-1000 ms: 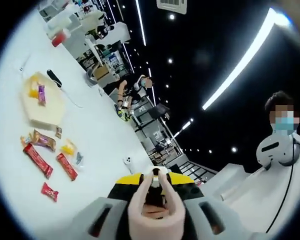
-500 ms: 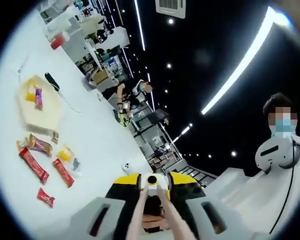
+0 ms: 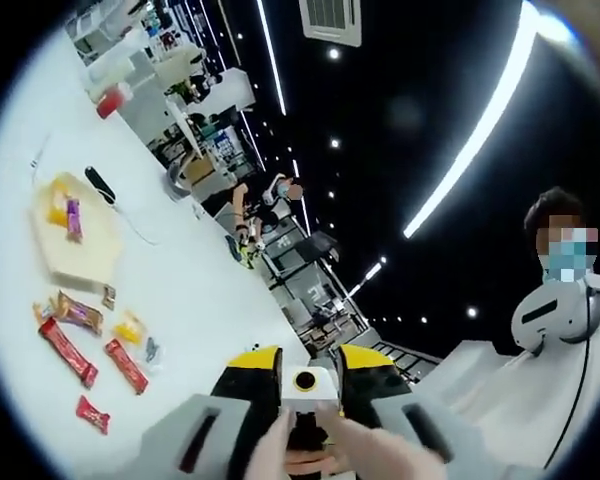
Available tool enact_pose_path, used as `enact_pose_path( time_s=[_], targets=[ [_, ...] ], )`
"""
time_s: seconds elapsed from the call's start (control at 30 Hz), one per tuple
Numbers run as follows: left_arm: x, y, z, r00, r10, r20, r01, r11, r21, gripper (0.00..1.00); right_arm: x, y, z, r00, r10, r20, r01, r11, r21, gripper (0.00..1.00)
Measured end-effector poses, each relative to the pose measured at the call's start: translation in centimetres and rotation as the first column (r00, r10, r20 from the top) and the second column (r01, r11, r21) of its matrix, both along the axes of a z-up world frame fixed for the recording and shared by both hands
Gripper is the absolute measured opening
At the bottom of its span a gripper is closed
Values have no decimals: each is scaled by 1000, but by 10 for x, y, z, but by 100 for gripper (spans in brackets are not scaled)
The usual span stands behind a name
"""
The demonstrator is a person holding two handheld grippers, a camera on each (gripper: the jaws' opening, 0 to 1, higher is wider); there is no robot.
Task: Place the target food into the container with the food tongs after gripping and lifting it, then release it inside without dropping or visibly crushing the food.
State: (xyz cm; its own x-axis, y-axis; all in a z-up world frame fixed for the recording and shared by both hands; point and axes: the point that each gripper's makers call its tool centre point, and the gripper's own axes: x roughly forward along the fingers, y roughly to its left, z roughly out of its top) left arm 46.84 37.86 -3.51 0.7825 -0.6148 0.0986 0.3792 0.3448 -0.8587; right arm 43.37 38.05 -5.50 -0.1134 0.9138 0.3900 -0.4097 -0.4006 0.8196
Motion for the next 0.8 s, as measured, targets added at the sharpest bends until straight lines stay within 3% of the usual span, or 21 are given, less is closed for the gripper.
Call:
enact_pose_path(
  time_s=[0.07,0.3,0.4,0.53,0.73,0.8],
  targets=[
    [-3,-3,-4,1000,-20,-9,20,999,27,19,5,0,0,999,-3,-50,3,1000,4,14],
    [-9,-5,-7,999,-25,-27,26,999,30,19,4,1,1,998,18,-52,-18,1000,7,16],
    [-12,-5,-4,999,-31,-7,31,998,49,21,2,1,3,997,43,-64,-42,999,8,20],
    [-15,-8,1,998,-53,15,52,998,26,22,-1,-4,11,993,86,-79,-82,995,50,23],
    [-14,-11,7,998,-56,40,56,998,18,25,0,-13,16,993,105,-53,-103,994,46,28],
    [-11,-5,14,997,-20,77,19,1000,14,26,0,-15,13,994,105,-32,-104,994,29,26]
  ],
)
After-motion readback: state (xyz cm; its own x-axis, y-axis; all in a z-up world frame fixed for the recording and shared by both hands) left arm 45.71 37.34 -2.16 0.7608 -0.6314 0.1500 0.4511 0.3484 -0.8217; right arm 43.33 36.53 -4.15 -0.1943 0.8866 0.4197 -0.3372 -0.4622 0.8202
